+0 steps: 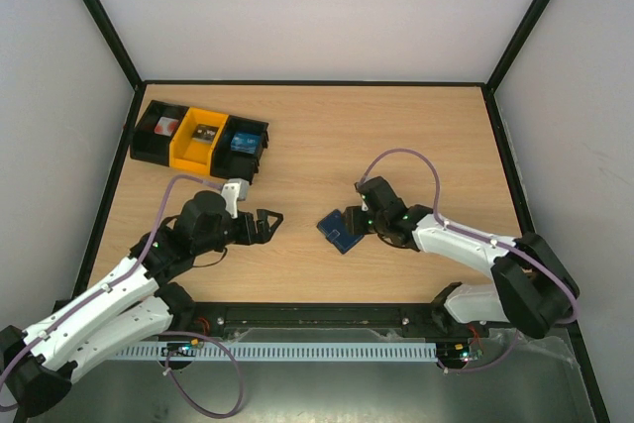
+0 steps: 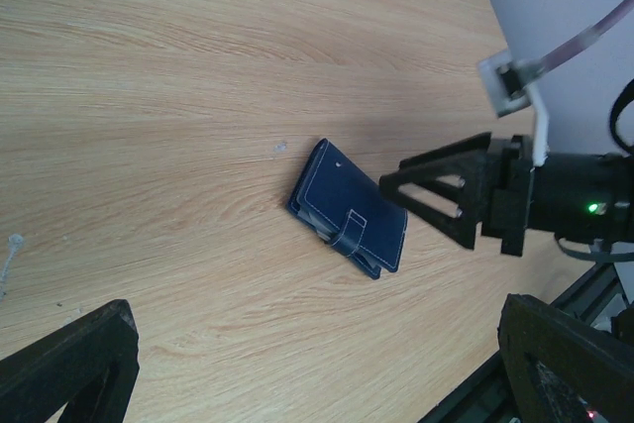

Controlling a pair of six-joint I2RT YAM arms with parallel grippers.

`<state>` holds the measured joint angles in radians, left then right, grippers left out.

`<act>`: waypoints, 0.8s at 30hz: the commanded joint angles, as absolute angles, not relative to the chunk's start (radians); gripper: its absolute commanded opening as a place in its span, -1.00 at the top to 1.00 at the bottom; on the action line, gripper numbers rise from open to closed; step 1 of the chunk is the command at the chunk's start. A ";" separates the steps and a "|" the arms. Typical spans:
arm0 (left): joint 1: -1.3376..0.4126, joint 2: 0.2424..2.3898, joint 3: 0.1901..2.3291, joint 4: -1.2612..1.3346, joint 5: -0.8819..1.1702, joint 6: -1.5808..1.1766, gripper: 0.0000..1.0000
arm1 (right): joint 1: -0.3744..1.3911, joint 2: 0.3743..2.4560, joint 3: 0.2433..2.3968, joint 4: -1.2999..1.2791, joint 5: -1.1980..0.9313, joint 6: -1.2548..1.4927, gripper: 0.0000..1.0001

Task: Take the credit cards out of the card holder

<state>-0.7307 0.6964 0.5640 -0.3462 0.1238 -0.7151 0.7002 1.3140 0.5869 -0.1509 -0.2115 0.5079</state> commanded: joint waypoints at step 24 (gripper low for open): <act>-0.739 0.614 0.468 -0.302 0.111 -0.800 -1.00 | 0.791 1.337 0.450 0.036 -0.285 0.631 0.21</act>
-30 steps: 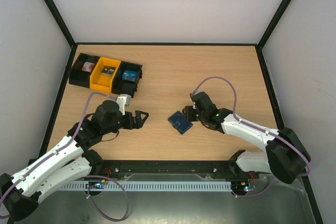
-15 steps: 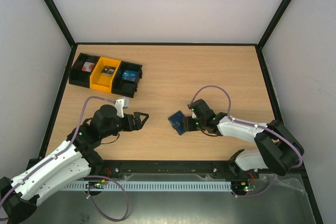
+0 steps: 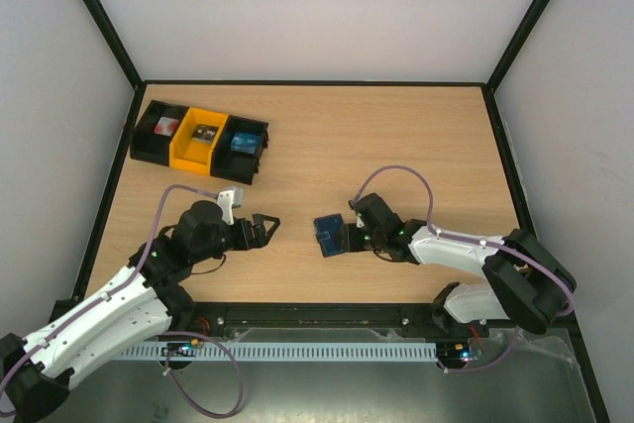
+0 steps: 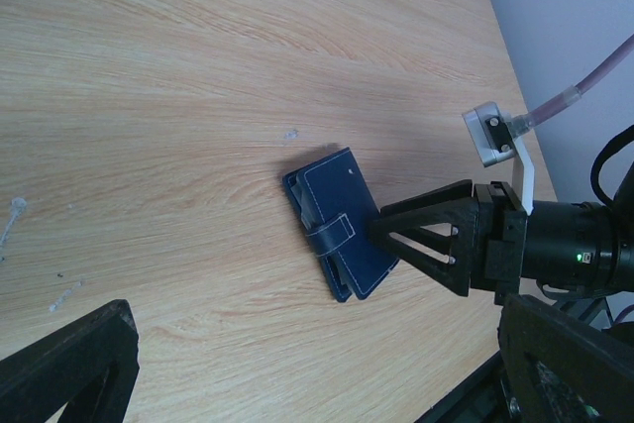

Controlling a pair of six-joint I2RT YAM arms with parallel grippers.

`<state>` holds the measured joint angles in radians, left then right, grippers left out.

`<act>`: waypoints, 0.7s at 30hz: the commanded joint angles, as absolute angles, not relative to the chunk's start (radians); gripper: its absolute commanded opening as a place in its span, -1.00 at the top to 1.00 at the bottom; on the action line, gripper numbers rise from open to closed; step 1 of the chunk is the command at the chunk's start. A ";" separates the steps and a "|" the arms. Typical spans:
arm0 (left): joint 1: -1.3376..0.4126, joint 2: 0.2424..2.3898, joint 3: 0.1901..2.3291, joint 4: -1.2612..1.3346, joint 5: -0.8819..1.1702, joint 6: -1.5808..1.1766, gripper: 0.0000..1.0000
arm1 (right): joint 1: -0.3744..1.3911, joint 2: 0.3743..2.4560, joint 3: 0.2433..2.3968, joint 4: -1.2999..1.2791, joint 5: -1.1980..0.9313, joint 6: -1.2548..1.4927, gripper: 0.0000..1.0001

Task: Take the credit cards out of the card holder

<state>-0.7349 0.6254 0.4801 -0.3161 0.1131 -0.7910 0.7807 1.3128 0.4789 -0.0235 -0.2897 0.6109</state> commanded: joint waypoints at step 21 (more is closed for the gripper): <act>-0.749 0.617 0.458 -0.278 0.113 -0.831 -0.88 | 0.799 1.424 0.432 0.127 -0.299 0.678 0.36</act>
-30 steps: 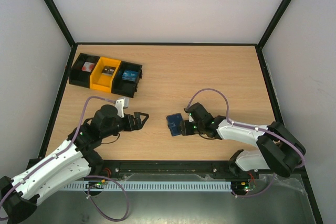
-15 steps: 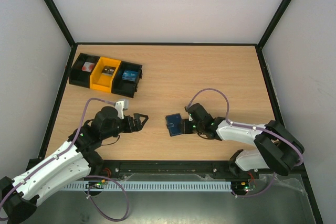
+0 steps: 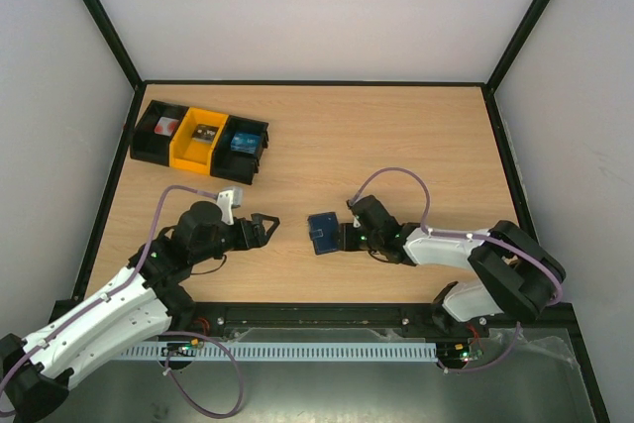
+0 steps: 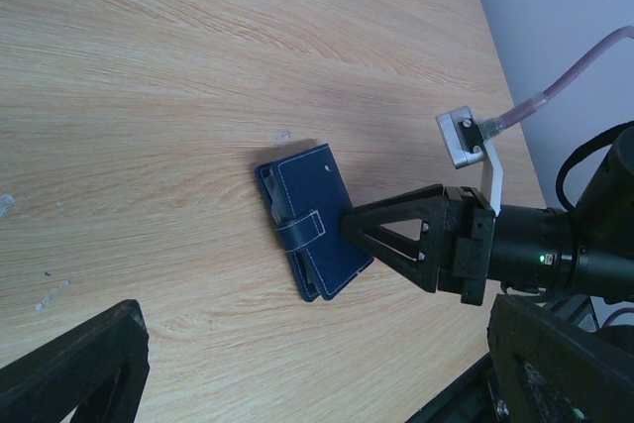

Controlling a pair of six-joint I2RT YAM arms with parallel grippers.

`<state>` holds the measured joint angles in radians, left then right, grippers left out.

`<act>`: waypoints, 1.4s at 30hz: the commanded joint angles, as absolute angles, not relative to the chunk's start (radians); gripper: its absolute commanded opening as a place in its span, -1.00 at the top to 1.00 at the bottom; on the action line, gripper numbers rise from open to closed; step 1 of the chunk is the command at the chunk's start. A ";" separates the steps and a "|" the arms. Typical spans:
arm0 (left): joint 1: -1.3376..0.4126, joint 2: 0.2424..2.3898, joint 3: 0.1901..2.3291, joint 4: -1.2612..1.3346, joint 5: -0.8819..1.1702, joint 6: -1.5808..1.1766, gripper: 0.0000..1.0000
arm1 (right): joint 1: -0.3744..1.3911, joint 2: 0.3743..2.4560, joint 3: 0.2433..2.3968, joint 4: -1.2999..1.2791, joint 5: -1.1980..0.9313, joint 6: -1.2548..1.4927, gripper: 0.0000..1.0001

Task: Take the credit cards out of the card holder

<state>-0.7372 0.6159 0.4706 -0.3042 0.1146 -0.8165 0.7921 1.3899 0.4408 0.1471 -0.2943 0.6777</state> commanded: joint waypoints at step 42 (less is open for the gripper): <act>-0.816 0.676 0.359 -0.117 0.076 -0.954 -0.97 | 0.846 1.044 0.705 -0.644 0.293 0.841 0.96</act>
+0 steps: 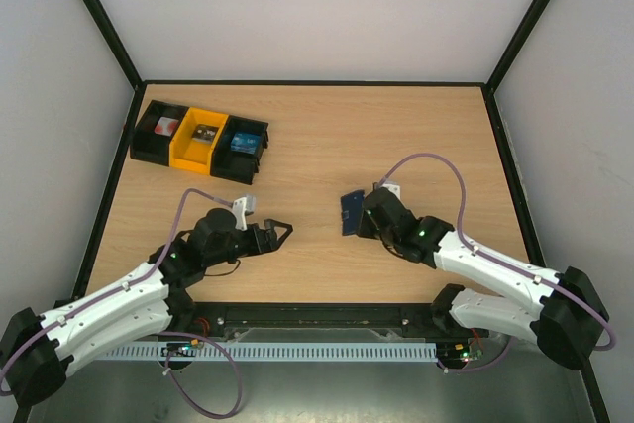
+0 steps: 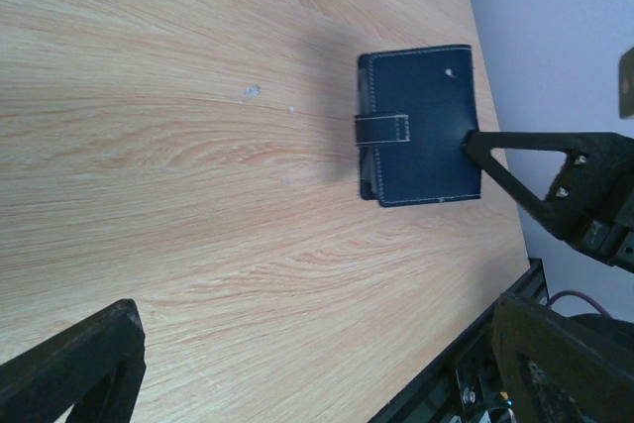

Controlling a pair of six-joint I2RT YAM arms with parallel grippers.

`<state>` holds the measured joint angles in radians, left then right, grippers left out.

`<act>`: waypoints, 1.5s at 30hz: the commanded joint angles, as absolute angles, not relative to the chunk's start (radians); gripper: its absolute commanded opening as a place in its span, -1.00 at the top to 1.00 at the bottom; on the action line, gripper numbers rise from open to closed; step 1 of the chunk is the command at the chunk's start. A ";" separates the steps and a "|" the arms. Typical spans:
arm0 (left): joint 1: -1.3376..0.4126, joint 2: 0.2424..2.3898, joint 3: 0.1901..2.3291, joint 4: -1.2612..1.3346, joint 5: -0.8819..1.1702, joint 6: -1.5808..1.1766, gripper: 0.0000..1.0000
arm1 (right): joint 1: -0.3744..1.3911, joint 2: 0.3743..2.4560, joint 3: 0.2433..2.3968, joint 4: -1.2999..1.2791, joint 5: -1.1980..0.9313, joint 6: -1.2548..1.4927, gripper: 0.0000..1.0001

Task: Take the credit cards out of the card holder

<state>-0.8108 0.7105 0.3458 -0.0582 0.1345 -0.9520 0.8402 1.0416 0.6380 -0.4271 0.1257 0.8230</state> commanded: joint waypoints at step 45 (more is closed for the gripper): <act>-0.814 0.614 0.401 -0.291 -0.041 -1.004 -0.96 | 1.066 1.518 0.845 -0.312 0.171 0.595 0.23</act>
